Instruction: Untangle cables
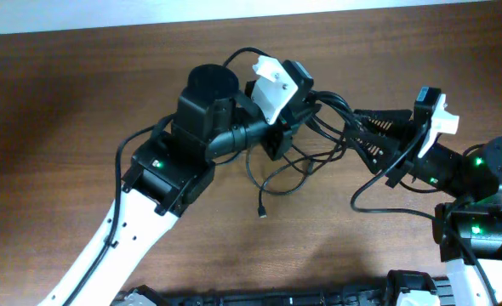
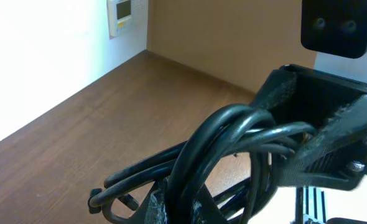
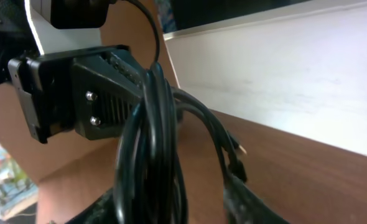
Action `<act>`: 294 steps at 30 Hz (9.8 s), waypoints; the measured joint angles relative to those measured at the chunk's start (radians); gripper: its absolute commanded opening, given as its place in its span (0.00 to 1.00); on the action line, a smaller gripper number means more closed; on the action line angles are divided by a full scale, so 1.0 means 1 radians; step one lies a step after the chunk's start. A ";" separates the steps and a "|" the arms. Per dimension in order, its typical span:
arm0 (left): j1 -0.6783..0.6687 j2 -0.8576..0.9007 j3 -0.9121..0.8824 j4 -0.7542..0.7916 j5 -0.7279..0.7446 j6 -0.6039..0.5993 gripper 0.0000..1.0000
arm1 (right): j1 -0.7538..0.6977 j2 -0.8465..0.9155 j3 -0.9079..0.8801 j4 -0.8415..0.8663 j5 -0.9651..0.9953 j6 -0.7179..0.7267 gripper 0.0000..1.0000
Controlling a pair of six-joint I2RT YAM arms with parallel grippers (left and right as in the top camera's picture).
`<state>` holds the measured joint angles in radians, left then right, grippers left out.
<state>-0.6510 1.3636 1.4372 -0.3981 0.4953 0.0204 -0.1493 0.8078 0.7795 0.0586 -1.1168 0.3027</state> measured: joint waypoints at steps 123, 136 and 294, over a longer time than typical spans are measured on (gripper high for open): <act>-0.014 -0.005 0.000 -0.092 -0.261 0.140 0.00 | 0.001 0.051 0.000 -0.082 -0.093 -0.285 0.53; -0.014 -0.081 0.000 -0.109 -0.275 0.227 0.00 | 0.001 0.051 0.000 -0.081 -0.094 -0.285 0.56; -0.015 -0.098 -0.003 -0.014 -0.930 -0.030 0.82 | 0.000 0.129 0.000 -0.343 0.199 0.052 0.99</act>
<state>-0.6662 1.2659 1.4338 -0.4126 -0.4343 -0.0097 -0.1493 0.9367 0.7799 -0.2840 -0.9176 0.3550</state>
